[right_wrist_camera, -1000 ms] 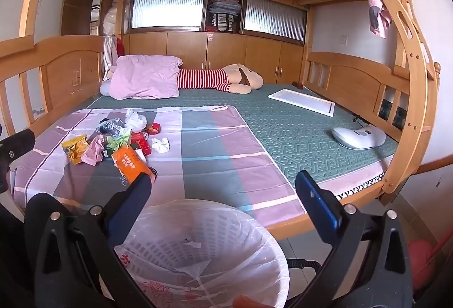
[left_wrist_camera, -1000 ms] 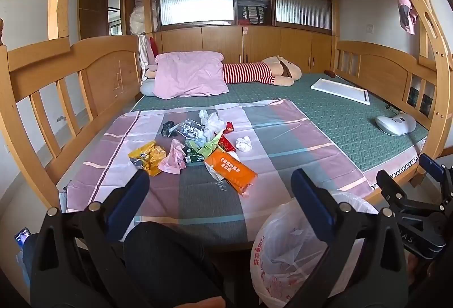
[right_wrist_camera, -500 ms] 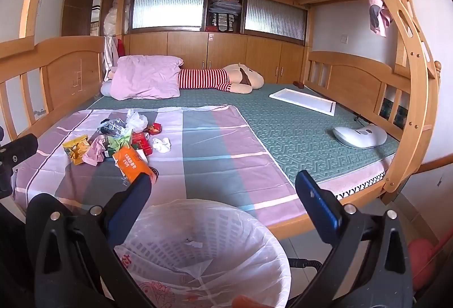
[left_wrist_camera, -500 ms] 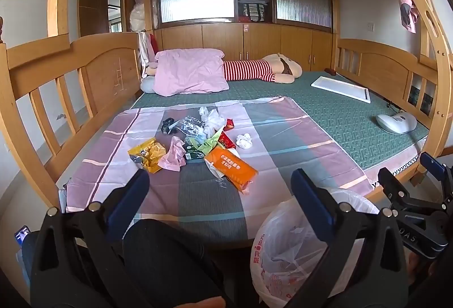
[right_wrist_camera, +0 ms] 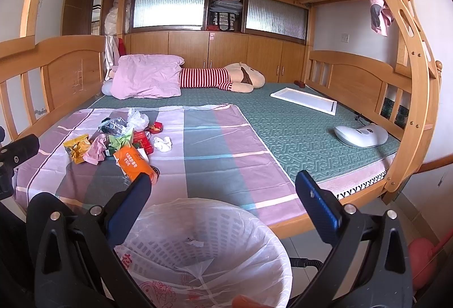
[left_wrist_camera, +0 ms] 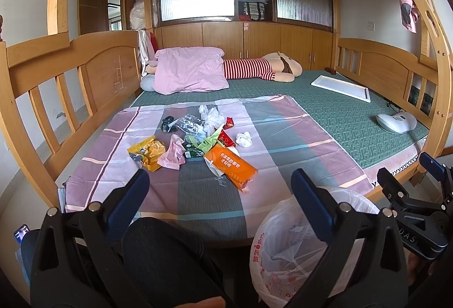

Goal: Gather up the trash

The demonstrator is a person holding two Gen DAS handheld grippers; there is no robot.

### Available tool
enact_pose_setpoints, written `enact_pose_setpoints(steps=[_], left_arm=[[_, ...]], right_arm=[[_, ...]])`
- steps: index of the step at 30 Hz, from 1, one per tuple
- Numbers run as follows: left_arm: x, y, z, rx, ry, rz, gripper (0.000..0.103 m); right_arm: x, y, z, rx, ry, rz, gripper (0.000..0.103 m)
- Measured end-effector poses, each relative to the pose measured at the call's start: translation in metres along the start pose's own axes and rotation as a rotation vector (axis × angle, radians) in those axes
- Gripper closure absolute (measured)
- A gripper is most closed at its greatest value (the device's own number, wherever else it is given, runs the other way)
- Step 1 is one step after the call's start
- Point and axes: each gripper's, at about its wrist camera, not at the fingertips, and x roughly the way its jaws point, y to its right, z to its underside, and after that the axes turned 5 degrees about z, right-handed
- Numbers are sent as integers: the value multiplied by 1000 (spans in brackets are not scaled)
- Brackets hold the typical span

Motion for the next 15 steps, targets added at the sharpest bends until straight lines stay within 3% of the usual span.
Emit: enact_pose_setpoints(steps=[15], left_arm=[[6, -1, 8, -5, -14, -1, 4]], right_arm=[[2, 4, 1, 0, -2, -1, 3]])
